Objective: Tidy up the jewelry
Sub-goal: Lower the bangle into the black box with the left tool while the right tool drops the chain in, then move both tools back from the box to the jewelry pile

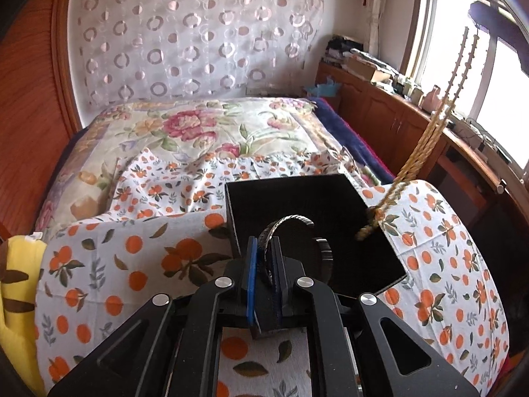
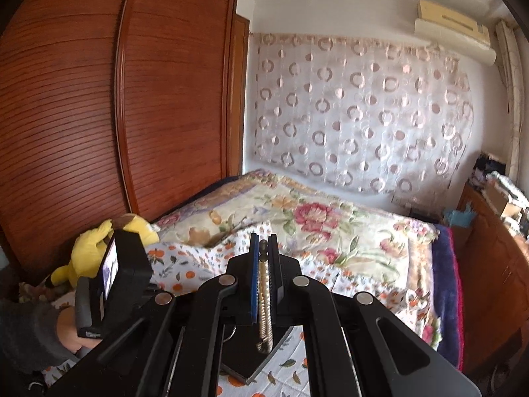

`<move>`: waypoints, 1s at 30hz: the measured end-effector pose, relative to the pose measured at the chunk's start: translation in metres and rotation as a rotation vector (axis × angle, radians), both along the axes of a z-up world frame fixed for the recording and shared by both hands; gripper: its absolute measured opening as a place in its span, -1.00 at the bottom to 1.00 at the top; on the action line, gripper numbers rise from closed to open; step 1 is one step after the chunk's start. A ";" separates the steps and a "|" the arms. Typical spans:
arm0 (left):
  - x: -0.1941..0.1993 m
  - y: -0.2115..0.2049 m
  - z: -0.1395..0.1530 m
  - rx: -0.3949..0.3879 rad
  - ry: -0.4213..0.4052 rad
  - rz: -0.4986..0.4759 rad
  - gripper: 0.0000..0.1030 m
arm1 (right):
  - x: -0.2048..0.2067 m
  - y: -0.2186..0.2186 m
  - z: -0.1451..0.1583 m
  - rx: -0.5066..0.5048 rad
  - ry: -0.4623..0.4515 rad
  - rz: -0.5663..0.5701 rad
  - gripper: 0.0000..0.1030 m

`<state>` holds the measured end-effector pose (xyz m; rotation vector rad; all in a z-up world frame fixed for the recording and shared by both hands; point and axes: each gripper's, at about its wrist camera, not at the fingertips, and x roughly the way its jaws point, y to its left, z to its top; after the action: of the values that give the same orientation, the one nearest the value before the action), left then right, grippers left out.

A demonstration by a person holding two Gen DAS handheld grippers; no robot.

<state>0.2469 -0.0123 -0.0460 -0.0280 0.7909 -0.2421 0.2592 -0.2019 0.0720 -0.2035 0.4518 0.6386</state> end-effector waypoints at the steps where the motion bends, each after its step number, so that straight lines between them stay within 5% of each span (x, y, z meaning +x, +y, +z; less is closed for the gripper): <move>1: 0.000 0.000 0.000 0.002 -0.003 0.002 -0.87 | 0.002 0.002 -0.010 -0.008 0.015 -0.003 -0.88; 17: -0.055 0.006 0.011 0.015 -0.051 -0.023 -0.72 | -0.002 0.009 -0.085 -0.053 0.161 -0.033 -0.87; 30: -0.125 0.000 0.002 0.010 -0.057 -0.059 -0.46 | -0.067 -0.029 -0.115 0.012 0.209 -0.108 -0.85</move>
<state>0.1217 -0.0124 -0.0437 0.0123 0.7364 -0.2939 0.1924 -0.2311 -0.0430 -0.1002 0.6555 0.5591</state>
